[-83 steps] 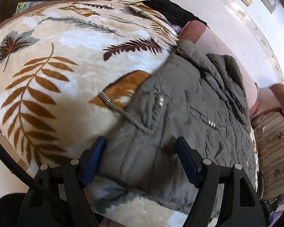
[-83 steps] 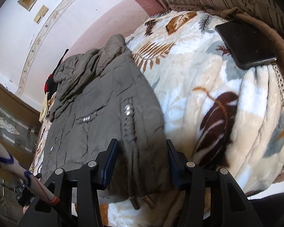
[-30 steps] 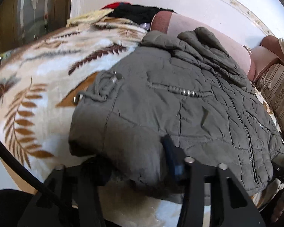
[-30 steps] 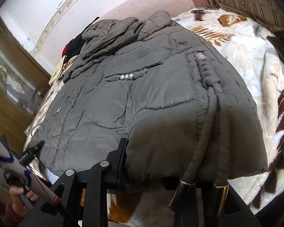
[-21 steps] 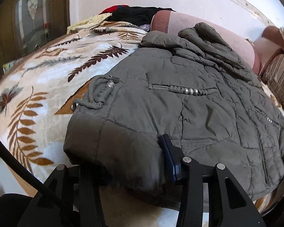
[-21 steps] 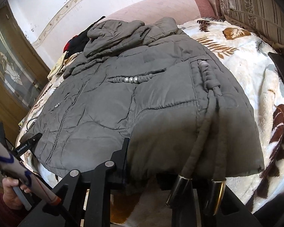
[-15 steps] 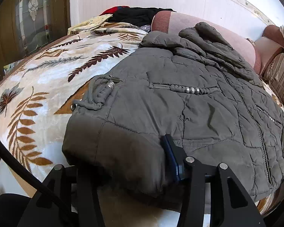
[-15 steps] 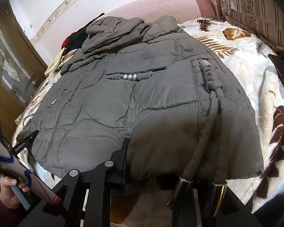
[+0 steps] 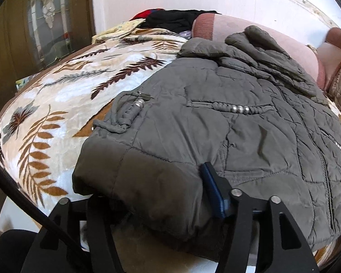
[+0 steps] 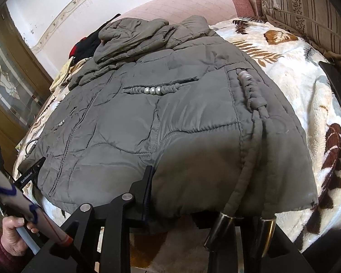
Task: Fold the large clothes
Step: 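Grasp the metal-tipped drawstring cords at the hem with the right gripper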
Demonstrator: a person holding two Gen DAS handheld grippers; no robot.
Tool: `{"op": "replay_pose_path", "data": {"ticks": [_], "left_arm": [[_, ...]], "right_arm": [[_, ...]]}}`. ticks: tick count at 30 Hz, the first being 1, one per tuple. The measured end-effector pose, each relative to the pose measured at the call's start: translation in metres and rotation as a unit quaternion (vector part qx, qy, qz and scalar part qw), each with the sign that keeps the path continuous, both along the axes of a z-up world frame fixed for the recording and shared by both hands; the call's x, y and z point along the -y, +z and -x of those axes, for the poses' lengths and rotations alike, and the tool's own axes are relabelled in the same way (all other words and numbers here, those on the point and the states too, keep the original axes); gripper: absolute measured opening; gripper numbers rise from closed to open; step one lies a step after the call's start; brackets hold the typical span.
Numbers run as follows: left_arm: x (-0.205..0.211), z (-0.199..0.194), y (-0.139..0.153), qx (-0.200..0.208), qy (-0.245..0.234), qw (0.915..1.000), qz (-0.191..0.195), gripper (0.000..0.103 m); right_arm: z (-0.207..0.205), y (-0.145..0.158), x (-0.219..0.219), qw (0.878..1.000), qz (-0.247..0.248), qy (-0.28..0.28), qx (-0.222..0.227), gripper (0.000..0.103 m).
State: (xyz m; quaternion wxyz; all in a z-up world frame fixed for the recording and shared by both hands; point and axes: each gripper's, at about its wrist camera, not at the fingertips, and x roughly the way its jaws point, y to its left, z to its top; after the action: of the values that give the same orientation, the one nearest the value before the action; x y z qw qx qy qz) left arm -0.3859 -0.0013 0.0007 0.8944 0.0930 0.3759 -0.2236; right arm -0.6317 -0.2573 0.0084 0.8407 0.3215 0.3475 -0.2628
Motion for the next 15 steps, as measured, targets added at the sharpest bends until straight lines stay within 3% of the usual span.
{"op": "replay_pose_path", "data": {"ticks": [2,8,13,15], "left_arm": [[-0.0021,-0.0029,-0.0008,-0.002,0.014,0.9999,0.0,0.074],[-0.0053,-0.0077,-0.0034,-0.01,0.03,0.9995,0.005,0.083],[-0.0027,-0.0106,-0.0033,-0.011,0.028,0.9995,0.006,0.083],[-0.0011,-0.0103,-0.0025,-0.011,0.021,0.9997,0.009,0.079]], "right_arm": [[0.0003,0.0002,0.0007,1.0,-0.004,-0.001,-0.001,0.033],[-0.0003,0.0003,0.0036,1.0,-0.016,-0.005,-0.003,0.035],[-0.0033,-0.0002,0.0024,1.0,-0.012,-0.001,-0.007,0.039],[-0.0038,-0.0005,0.002,1.0,-0.011,0.0,-0.008,0.04]]}}
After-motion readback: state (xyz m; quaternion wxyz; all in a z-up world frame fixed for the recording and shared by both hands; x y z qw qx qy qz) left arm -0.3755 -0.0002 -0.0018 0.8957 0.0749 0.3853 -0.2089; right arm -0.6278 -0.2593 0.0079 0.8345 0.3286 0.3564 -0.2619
